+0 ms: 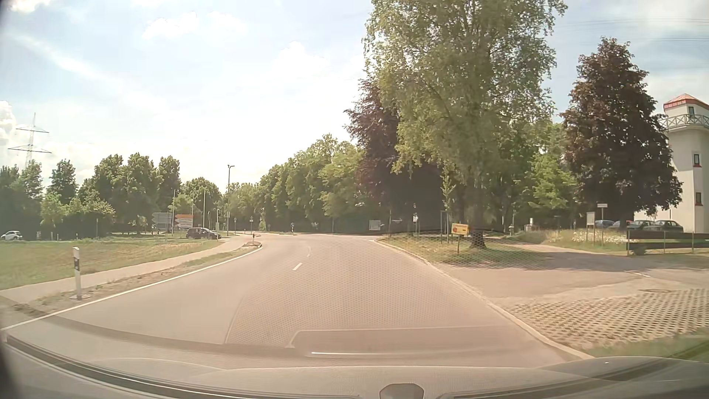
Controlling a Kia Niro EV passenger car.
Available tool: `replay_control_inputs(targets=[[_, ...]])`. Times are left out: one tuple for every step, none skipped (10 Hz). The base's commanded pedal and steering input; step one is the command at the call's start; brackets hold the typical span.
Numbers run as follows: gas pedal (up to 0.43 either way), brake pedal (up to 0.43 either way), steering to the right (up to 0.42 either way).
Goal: Follow the waypoints while adhering to traffic rules and regulations
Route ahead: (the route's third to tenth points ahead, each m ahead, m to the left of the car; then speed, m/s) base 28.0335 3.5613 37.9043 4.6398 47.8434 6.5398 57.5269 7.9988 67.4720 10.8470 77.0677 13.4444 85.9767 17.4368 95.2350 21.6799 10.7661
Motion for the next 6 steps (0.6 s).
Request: replay_control_inputs(targets=[[0.098,0.000,-0.010],[0.098,0.000,-0.010],[0.098,0.000,-0.011],[0.087,0.000,-0.010],[0.087,0.000,-0.009],[0.087,0.000,-0.009]])
